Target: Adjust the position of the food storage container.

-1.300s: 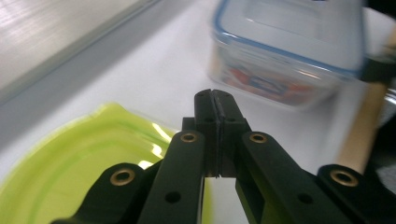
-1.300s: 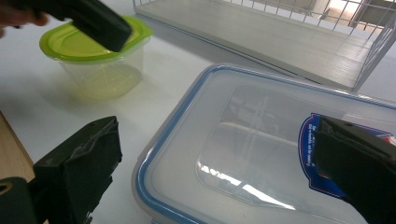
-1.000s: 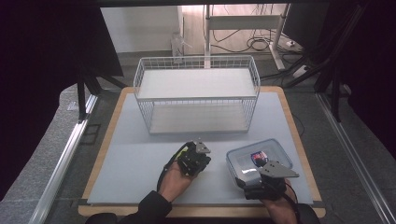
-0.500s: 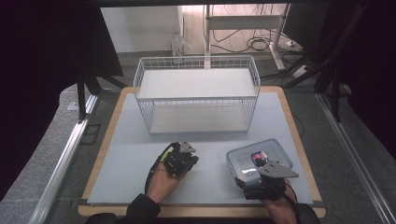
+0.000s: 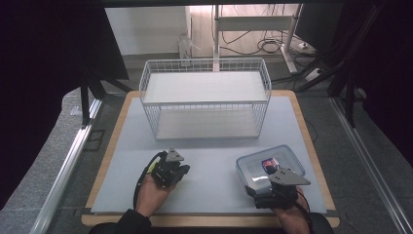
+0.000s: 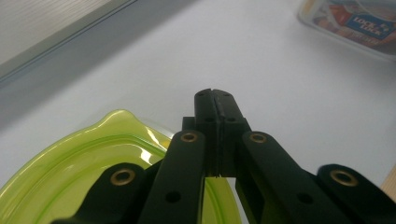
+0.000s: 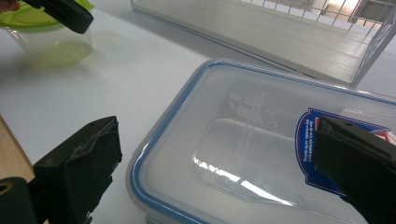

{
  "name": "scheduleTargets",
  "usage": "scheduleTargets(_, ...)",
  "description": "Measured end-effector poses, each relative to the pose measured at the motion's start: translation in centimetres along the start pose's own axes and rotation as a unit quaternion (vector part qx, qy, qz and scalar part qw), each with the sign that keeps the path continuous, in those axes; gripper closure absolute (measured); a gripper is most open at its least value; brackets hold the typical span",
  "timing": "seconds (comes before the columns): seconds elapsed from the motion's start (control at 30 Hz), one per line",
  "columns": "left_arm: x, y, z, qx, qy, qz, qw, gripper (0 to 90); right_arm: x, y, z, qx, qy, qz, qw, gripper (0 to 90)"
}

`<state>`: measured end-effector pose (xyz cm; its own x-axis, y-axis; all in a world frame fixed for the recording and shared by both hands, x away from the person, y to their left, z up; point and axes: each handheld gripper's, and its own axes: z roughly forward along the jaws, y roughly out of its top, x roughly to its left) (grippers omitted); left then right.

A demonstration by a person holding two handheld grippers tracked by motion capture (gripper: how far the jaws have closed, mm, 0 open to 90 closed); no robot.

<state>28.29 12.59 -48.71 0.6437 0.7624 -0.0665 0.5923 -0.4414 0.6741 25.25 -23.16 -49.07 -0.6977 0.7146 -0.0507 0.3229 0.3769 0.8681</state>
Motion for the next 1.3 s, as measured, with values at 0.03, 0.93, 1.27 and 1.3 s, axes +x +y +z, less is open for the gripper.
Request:
scheduleTargets(0.03,0.2,-0.2,-0.2,-0.001,0.0,-0.006,1.0,89.8,0.0,0.0,0.0,0.0,0.0,0.0,1.0,1.6)
scheduleTargets(0.93,-1.1,-3.2,-2.6,-0.104,-0.016,-0.011,0.9944,57.6,-2.3,0.6,-1.0,0.028,-0.03,0.028,0.9987,2.0)
scheduleTargets(1.27,-3.4,-3.5,-0.5,-0.097,-0.046,0.02,0.994,34.6,-5.5,1.0,-3.4,0.033,-0.056,0.035,0.9973,71.4)
scheduleTargets(1.3,-3.6,-3.5,-0.4,-0.098,-0.049,0.025,0.9937,33.8,-5.7,1.1,-3.6,0.032,-0.063,0.03,0.997,76.1)
